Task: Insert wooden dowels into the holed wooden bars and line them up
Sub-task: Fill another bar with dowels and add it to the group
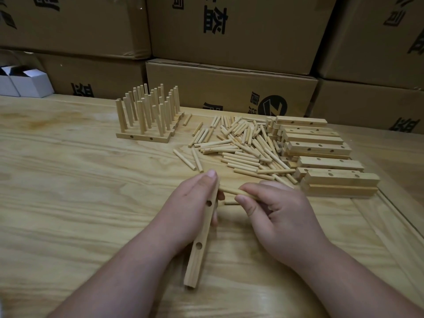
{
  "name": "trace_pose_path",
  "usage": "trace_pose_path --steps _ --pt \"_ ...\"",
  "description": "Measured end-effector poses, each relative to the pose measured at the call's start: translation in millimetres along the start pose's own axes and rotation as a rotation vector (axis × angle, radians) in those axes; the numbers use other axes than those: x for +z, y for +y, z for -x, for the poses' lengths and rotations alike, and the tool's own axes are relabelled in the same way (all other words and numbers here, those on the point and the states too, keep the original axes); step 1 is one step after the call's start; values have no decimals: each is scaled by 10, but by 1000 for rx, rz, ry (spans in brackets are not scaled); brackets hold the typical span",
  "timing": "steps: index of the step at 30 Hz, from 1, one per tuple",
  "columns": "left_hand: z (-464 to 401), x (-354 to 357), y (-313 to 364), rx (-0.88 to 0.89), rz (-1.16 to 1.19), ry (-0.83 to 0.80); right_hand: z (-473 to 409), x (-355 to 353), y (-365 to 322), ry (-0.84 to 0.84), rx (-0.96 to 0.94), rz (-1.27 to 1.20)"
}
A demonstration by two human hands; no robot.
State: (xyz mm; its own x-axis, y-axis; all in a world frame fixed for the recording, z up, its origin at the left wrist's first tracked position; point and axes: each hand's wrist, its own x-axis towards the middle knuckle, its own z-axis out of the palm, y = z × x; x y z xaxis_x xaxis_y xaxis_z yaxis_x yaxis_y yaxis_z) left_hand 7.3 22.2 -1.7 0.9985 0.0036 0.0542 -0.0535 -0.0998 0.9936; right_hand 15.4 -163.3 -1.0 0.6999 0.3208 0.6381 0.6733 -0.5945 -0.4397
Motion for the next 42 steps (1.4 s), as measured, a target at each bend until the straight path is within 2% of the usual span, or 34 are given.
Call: trace_pose_path --steps 4,8,15,22,27,35,40,42 --pt "8 10 -13 13 -128 0 -44 -85 -86 -10 -22 117" --pt "6 10 -5 -13 -153 -6 -92 -107 -156 -63 7 182" --pt "1 38 -12 -23 -125 -25 -105 -104 -88 -83 95 4" --pt "-8 54 -44 11 -167 -28 -162 -156 -193 -93 40 220" --pt "-13 26 -61 1 -129 -40 -134 -134 -74 -114 187 -44" --pt "-1 55 -67 21 -191 -16 -169 -147 -169 -82 34 186" --pt "-4 59 -53 23 -159 -26 -138 -141 -76 -109 149 -30" --pt "-2 56 -56 30 -155 -25 -139 -142 -71 -108 147 -20"
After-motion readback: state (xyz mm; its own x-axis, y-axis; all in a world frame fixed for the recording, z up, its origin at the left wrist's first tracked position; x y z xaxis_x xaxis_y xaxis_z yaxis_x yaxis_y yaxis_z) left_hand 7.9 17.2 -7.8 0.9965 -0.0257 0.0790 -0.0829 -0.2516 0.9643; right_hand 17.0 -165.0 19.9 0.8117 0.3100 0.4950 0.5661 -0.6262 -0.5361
